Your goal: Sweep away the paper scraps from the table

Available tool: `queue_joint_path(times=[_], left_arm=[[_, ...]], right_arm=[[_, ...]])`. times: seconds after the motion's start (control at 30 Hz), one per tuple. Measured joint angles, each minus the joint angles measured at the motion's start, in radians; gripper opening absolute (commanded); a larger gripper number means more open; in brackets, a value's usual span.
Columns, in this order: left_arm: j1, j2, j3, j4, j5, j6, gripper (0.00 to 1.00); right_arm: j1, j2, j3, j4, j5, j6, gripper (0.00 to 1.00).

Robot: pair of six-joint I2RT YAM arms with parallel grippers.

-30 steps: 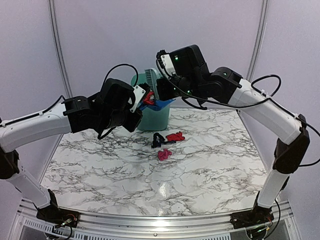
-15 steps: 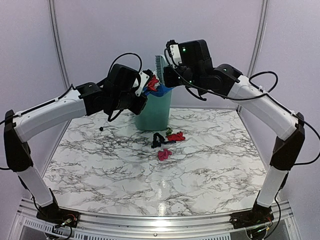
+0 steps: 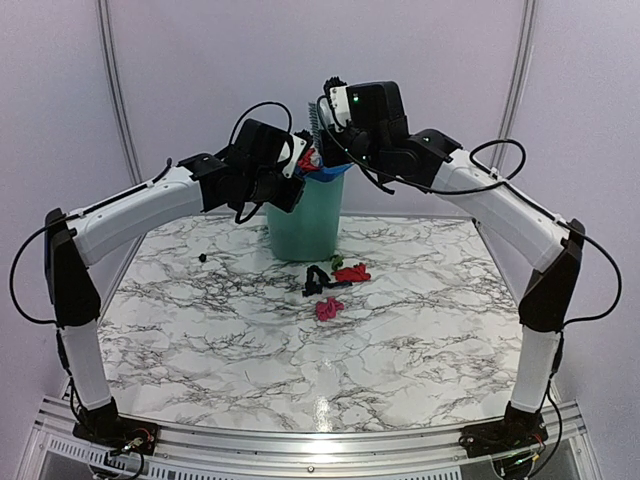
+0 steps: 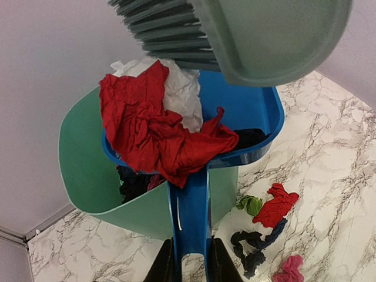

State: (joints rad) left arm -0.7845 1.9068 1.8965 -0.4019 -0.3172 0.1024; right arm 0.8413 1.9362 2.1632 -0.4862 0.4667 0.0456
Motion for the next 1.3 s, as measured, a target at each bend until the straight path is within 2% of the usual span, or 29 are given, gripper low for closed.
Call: queue_joint_path(times=[0.7, 1.3], left_arm=[[0.059, 0.109, 0.140, 0.001, 0.121, -0.172, 0.00], [0.127, 0.115, 0.180, 0.000, 0.232, -0.477, 0.00]], right_arm=[[-0.004, -0.008, 0.000, 0.113, 0.124, -0.122, 0.01], [-0.005, -0.162, -0.053, 0.147, 0.176, -0.079, 0.00]])
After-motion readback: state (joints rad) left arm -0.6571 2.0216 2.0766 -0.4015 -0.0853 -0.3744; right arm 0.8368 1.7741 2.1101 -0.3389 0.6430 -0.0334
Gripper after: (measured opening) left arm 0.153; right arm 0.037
